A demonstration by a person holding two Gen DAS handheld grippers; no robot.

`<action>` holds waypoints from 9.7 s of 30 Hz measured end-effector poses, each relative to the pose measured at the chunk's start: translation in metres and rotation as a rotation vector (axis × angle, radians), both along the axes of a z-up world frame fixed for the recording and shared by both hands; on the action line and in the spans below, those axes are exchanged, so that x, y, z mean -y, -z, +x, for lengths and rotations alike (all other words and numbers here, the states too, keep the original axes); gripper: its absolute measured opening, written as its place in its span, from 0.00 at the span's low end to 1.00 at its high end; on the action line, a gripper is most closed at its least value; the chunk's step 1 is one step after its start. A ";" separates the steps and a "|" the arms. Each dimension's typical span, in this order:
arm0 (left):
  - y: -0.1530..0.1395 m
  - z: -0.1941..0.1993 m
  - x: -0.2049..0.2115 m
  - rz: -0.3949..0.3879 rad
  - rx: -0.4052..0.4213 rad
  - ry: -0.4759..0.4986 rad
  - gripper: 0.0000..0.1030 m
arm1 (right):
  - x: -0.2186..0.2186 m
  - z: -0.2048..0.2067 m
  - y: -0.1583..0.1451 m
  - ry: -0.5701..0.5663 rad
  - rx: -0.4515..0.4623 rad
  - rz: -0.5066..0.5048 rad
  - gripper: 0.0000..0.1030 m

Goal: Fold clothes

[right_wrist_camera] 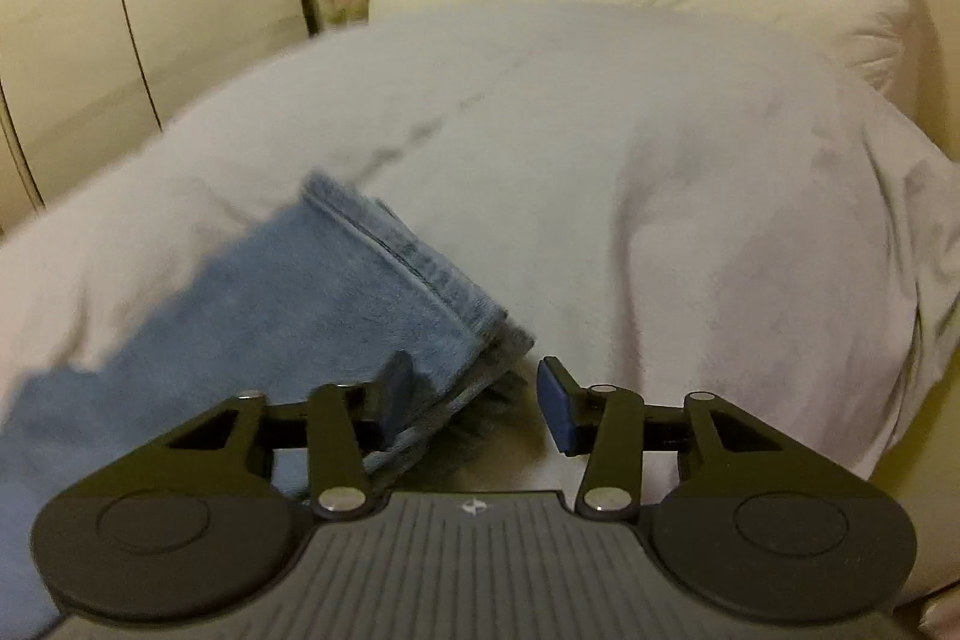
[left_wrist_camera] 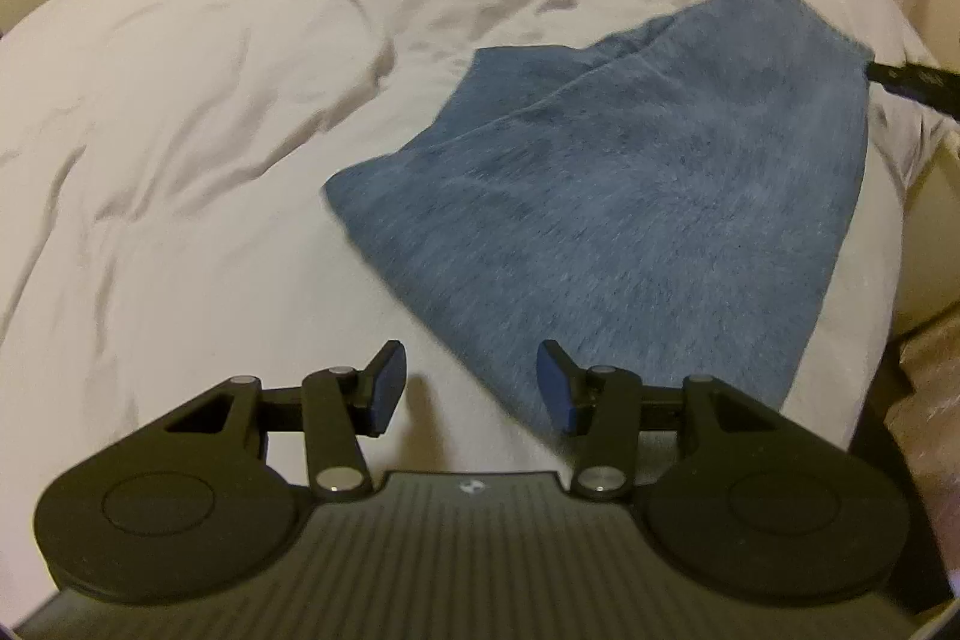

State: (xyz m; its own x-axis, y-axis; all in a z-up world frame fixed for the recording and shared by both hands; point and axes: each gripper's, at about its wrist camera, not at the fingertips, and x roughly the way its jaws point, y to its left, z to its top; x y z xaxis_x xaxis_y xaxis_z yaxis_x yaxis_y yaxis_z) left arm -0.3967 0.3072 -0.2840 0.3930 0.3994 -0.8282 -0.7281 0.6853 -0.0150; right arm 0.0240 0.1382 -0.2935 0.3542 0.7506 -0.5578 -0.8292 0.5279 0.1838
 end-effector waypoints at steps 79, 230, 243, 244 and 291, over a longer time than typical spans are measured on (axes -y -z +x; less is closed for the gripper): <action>0.001 0.134 -0.016 0.038 0.000 0.246 0.40 | 0.019 0.020 0.038 0.094 -0.556 0.347 0.55; -0.004 0.190 -0.042 0.018 0.352 0.029 0.23 | -0.060 -0.007 -0.006 -0.468 0.183 -0.067 0.35; -0.004 0.221 -0.105 -0.115 0.324 -0.262 0.19 | -0.172 -0.005 -0.018 -0.744 0.225 -0.228 0.31; -0.002 0.224 -0.110 -0.122 0.321 -0.287 0.18 | -0.185 -0.005 -0.017 -0.768 0.243 -0.236 0.31; 0.019 0.109 -0.104 -0.783 0.614 -0.584 0.37 | 0.046 0.032 0.019 0.193 -1.026 0.100 0.73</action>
State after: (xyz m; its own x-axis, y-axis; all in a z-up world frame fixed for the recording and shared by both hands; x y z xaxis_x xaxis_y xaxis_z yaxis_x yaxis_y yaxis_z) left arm -0.2874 0.4111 -0.3026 0.7403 0.1141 -0.6626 -0.6539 -0.1070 -0.7490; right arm 0.0560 0.0918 -0.3126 -0.1349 0.7912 -0.5965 -0.1546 0.5778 0.8014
